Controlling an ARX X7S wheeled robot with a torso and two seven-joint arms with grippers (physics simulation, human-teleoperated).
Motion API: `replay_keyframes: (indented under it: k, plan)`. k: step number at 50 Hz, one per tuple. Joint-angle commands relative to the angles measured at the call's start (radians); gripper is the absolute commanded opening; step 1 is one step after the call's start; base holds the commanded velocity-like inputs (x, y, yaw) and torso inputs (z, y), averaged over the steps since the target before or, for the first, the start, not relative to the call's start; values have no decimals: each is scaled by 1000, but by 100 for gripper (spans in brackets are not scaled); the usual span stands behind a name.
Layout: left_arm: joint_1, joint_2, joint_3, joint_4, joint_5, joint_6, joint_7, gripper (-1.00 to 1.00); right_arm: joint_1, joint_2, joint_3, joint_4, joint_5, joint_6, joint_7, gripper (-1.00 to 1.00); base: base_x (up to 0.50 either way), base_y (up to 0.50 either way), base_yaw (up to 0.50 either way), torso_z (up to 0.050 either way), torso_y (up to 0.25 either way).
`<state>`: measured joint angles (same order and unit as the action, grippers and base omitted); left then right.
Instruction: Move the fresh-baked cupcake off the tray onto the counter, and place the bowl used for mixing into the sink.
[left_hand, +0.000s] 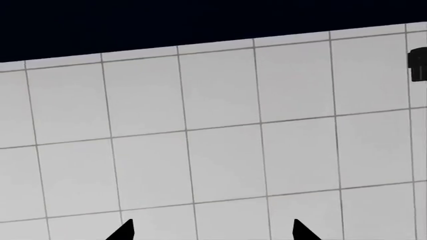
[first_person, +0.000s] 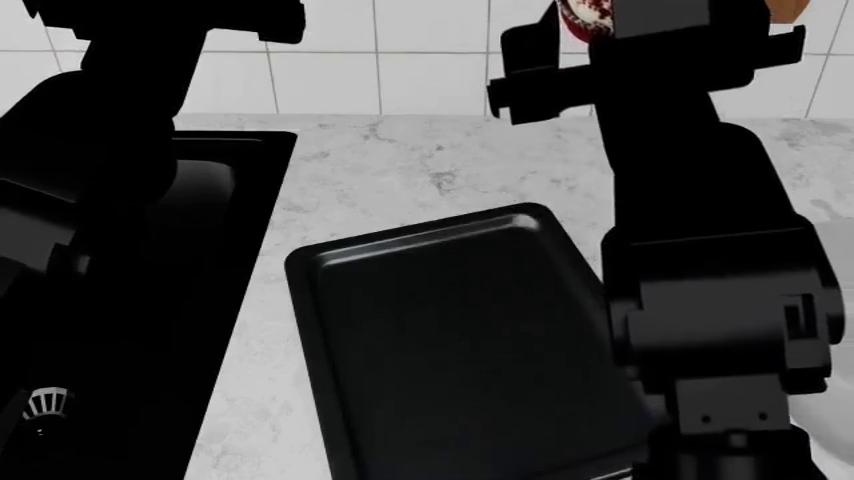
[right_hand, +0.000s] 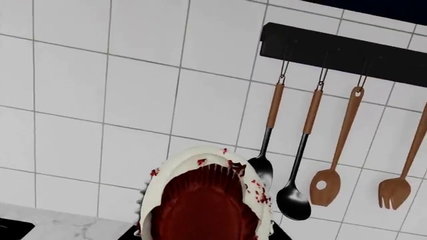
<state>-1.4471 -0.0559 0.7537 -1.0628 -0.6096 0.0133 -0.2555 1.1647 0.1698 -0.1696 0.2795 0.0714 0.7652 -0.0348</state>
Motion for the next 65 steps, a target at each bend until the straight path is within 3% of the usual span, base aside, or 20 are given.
replay_keyframes:
  k: [1, 23, 34, 38, 48, 65]
  plan:
    - [9, -7, -6, 16, -2, -7, -5, 100, 20, -13, -4, 74, -20, -74, -12, -100, 0, 0, 0, 0, 0]
    - [3, -3, -1, -1, -8, 3, -7, 100, 66, -15, -30, 208, -17, -160, -18, -100, 0, 0, 0, 0, 0]
    - [-1, -2, 1, -12, -11, 4, -14, 100, 41, -10, -32, 169, -3, -153, -23, -100, 0, 0, 0, 0, 0]
    - [-31, 28, 12, -96, -4, -21, -7, 100, 42, -10, -31, 164, 0, -150, -21, -100, 0, 0, 0, 0, 0]
    - [-14, 9, 11, -47, -13, 1, -16, 100, 38, -6, -34, 156, 3, -149, -14, -100, 0, 0, 0, 0, 0]
    - [-19, 13, 20, -62, -19, 5, -18, 100, 40, -1, -36, 153, 15, -138, -11, -100, -369, 9, 0, 0, 0]
